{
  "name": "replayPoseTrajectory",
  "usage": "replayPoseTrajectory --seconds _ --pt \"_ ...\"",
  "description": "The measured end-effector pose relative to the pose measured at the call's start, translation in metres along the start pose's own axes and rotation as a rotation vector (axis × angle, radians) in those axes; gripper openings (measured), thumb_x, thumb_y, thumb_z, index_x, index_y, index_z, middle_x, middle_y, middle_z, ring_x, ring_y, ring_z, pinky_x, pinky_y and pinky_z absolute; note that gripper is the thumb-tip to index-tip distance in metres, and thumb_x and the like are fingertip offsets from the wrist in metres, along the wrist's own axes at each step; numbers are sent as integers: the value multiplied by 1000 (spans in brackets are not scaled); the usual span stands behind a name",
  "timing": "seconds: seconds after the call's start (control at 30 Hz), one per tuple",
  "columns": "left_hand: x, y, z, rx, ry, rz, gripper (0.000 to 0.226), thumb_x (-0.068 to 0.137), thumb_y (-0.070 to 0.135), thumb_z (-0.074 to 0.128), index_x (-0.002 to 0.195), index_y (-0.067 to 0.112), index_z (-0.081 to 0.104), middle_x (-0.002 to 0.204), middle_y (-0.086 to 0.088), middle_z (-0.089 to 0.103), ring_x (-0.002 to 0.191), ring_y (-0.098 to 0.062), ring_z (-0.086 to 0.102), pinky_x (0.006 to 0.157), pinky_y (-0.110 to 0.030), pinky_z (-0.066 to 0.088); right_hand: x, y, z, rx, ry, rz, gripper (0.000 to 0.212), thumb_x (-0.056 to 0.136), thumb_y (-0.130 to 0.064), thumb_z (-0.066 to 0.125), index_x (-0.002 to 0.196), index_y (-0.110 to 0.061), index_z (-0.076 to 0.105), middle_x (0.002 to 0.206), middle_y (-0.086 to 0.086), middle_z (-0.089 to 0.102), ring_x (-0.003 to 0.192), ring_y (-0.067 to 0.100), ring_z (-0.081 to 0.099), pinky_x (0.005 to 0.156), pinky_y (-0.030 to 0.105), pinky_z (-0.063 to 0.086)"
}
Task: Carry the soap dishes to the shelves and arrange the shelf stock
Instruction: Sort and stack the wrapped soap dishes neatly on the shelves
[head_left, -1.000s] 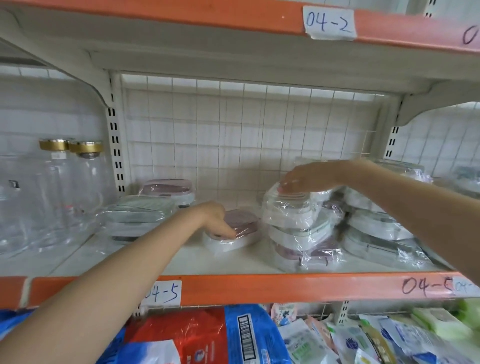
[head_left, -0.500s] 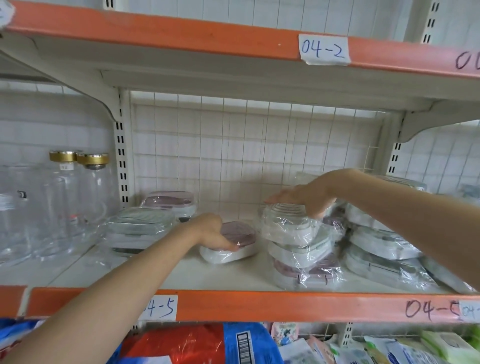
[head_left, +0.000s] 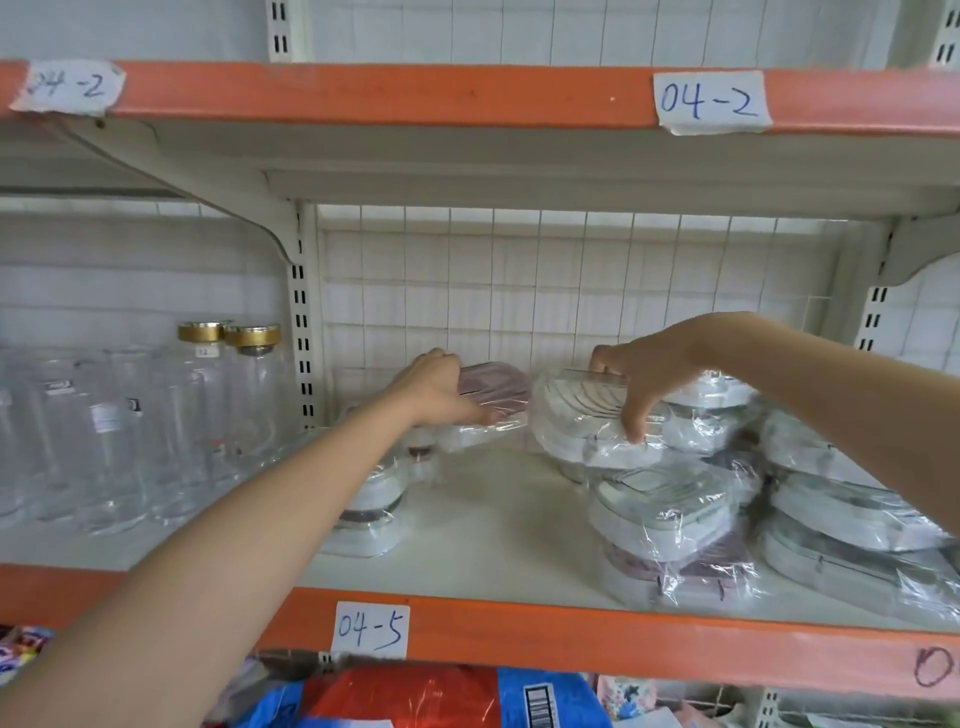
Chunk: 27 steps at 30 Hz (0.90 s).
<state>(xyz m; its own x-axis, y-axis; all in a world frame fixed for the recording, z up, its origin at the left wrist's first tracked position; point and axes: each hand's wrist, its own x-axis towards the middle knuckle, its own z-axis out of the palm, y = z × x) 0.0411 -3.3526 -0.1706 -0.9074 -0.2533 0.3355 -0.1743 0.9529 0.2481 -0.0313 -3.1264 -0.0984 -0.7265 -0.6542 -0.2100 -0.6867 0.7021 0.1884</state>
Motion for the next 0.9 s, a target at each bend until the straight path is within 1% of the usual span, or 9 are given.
replayPoseTrajectory --seconds 0.1,0.2,0.3,0.47,0.57,0.63,0.77,0.83,0.9 --pt "4 -23 -14 28 -3 -41 54 69 57 75 96 16 54 98 -1 45 95 -20 49 72 -28 37 11 -7 -1 16 31 -29 84 69 -41 78 136 -23 30 128 -1 47 113 19 47 104 41 38" --pt "8 -49 -26 82 -24 -98 57 73 56 73 106 14 54 107 -5 46 94 -19 46 77 -27 39 25 -16 1 63 65 -53 79 69 -45 77 133 -25 36 123 -5 49 106 16 50 101 39 40" --pt "11 -74 -33 115 -74 -144 66 75 57 71 120 12 53 115 -6 46 101 -19 47 81 -26 39 45 -23 5 132 71 -58 75 70 -47 75 133 -26 39 128 -5 48 100 15 52 100 39 41" --pt "19 -104 -36 121 -185 -181 70 80 53 68 134 14 47 130 -7 46 115 -21 47 92 -27 40 88 -38 16 87 41 -49 86 73 -54 70 143 -24 31 147 -3 37 132 22 38 108 40 32" --pt "25 -112 -37 63 -255 -175 66 84 47 67 138 18 44 134 -1 48 113 -17 47 88 -24 37 117 -44 26 64 -15 -45 92 70 -58 70 144 -23 29 150 -3 32 136 24 34 110 44 31" --pt "28 -115 -36 26 -301 -162 62 88 41 65 141 20 42 138 4 47 119 -17 47 92 -24 35 130 -48 31 47 -41 -39 94 67 -59 70 144 -24 30 150 -3 32 135 25 34 109 45 32" --pt "35 -121 -36 80 -310 -131 68 90 35 64 149 23 31 154 4 31 139 -19 33 112 -29 25 148 -57 42 14 -91 -39 82 71 -54 71 138 -20 39 139 -1 44 124 25 44 102 38 39" --pt "37 -123 -34 89 -293 -94 68 91 31 64 149 24 31 156 6 28 141 -18 30 116 -32 21 154 -62 47 -11 -133 -53 71 73 -51 71 130 -17 47 123 -1 50 113 23 49 97 36 41" --pt "37 -124 -33 97 -277 -52 65 91 27 64 149 23 33 156 7 28 142 -17 28 118 -34 20 162 -64 52 -8 -150 -61 64 72 -50 72 123 -15 53 119 1 56 110 23 54 97 36 43"
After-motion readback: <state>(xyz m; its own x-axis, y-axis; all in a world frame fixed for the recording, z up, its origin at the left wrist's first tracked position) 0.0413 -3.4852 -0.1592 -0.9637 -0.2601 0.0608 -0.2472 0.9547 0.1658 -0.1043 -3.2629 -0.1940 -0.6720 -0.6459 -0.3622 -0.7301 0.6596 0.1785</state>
